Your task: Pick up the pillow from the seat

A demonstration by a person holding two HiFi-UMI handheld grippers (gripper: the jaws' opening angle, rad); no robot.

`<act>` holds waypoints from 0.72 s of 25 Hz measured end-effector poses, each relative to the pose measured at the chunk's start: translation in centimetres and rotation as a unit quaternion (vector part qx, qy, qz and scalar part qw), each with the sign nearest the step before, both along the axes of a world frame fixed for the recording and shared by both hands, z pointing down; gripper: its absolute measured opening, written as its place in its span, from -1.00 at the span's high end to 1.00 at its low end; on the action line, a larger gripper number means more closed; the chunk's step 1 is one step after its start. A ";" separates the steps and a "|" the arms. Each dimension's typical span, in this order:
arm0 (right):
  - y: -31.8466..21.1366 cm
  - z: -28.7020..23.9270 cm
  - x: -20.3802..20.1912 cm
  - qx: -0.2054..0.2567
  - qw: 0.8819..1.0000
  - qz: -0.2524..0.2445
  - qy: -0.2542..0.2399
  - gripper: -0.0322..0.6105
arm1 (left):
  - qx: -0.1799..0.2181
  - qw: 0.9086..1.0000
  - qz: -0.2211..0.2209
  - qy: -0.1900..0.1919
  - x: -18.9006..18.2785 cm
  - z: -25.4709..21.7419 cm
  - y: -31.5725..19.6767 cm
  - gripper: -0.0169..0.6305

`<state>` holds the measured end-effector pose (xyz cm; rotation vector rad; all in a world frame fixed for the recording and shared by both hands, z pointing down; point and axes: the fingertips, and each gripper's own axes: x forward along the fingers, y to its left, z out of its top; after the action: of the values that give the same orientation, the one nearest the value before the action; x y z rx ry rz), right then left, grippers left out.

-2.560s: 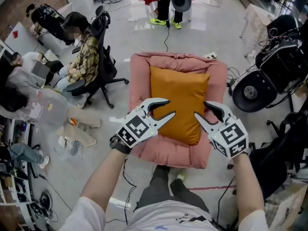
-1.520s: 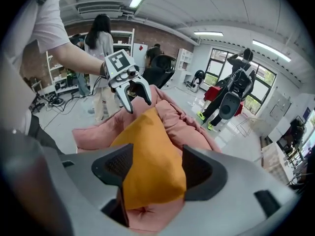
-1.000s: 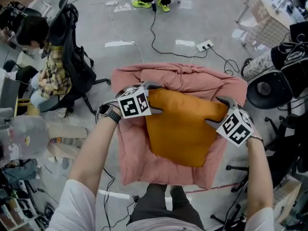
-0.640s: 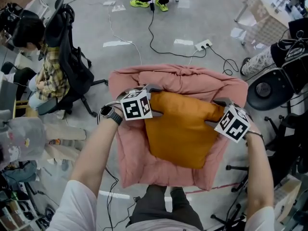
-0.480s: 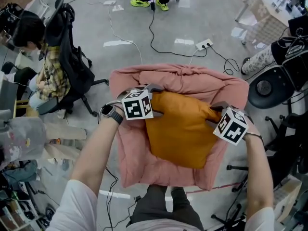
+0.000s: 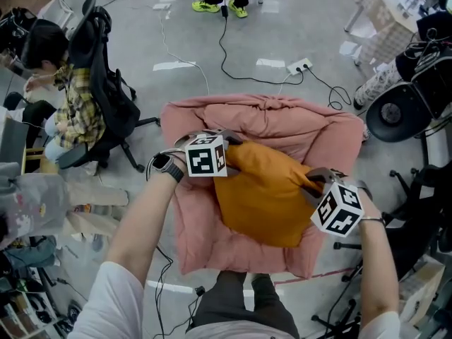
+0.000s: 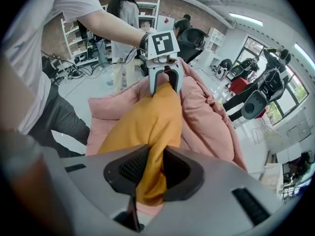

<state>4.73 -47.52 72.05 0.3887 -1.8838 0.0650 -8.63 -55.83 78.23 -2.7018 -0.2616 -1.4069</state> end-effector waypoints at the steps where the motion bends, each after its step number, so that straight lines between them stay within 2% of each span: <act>1: 0.3 -0.2 0.1 0.001 1.000 0.005 -0.005 0.62 | -0.006 1.000 0.000 -0.001 -0.1 -0.2 0.5 -0.03; 4: 1.1 -0.5 0.2 0.011 1.000 0.016 -0.019 0.62 | -0.023 1.000 -0.005 -0.015 -0.5 -0.6 2.1 0.23; 6: 1.7 -0.8 0.0 0.022 0.999 0.016 -0.019 0.62 | -0.025 0.999 -0.005 -0.021 -0.7 -1.2 3.0 0.31; 18: 7.1 -5.7 0.7 0.074 0.997 0.002 -0.030 0.62 | -0.014 1.000 0.008 -0.023 -0.6 -7.8 9.0 0.52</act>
<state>5.45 -40.39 66.36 0.4956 -1.9534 -0.0621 -9.27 -46.86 70.38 -2.6846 -0.3079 -1.4740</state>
